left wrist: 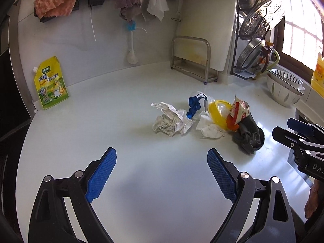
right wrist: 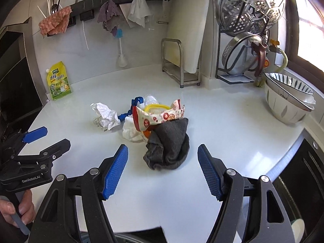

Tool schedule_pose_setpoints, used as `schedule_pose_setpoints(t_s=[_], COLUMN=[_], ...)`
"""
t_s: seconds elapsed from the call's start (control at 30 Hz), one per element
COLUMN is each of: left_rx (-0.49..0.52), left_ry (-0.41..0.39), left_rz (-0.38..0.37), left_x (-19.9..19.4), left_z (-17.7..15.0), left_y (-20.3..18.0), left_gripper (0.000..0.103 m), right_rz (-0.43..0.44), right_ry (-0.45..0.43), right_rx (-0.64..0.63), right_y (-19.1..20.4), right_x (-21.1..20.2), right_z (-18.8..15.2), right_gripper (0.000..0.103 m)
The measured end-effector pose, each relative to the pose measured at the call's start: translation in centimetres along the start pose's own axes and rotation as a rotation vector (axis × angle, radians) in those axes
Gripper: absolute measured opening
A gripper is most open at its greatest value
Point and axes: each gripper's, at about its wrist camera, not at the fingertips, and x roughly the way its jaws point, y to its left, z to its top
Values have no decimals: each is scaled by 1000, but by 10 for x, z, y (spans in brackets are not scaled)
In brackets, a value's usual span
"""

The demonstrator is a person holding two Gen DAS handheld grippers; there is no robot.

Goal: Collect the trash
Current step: 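Move the right tool back to the trash pile on the counter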

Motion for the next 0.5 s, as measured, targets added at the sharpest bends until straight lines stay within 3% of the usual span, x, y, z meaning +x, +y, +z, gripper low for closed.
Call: schedule_pose_setpoints(t_s=[0.17, 0.3, 0.5], left_rx=[-20, -69, -71], left_ry=[1, 52, 56], left_rz=[2, -7, 3], left_x=[27, 47, 47], left_z=[16, 18, 16], left_y=[9, 19, 20], left_gripper=[89, 89, 89], right_rz=[10, 16, -2], right_ry=[13, 22, 37], right_rx=[-36, -49, -74], right_y=[6, 10, 17], right_x=[32, 52, 72], right_z=[20, 31, 34], right_gripper=[68, 68, 68])
